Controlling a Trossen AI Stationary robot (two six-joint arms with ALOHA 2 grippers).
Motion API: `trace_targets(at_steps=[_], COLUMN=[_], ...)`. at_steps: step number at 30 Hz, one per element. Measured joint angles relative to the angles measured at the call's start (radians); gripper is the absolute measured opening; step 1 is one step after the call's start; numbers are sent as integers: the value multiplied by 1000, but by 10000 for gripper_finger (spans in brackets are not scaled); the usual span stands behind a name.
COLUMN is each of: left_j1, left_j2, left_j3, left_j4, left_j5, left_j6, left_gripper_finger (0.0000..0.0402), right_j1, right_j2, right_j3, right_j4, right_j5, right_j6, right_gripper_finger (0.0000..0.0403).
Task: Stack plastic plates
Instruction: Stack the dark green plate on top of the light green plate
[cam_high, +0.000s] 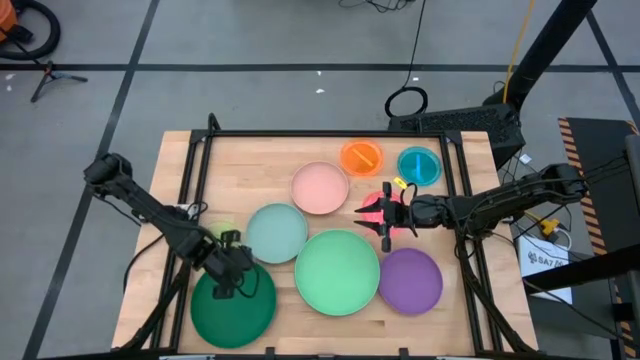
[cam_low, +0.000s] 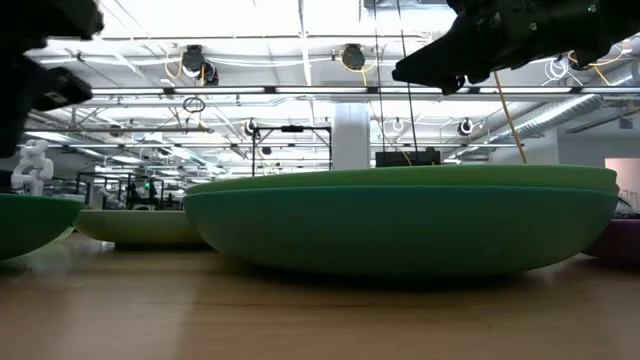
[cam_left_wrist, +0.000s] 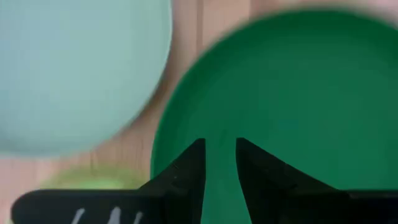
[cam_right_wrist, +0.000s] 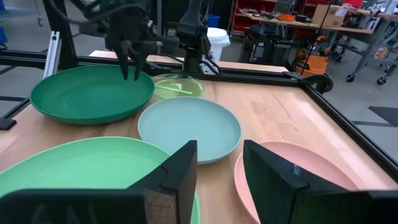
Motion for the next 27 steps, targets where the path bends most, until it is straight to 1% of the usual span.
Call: trace_targets(at_steps=[6, 12, 15, 22, 24, 27], left_j1=[12, 47, 62, 78, 78, 78], left_j2=[0, 0, 0, 0, 0, 0], left_j3=[0, 0, 0, -6, -28, -64], left_j4=[-119, -122, -122, -117, -109, -77], left_j5=[-8, -12, -18, -37, -38, -38], left_j6=[-48, -30, -7, 25, 31, 32], left_gripper_finger=[95, 98, 118, 194, 204, 206], right_j1=[0, 0, 0, 0, 0, 0], right_j2=[0, 0, 0, 0, 0, 0], right_j3=[0, 0, 0, 0, 0, 0], right_j4=[4, 7, 8, 7, 7, 7], right_j5=[0, 0, 0, 0, 0, 0], right_j6=[3, 7, 7, 7, 7, 7], right_gripper_finger=[122, 122, 122, 122, 122, 122])
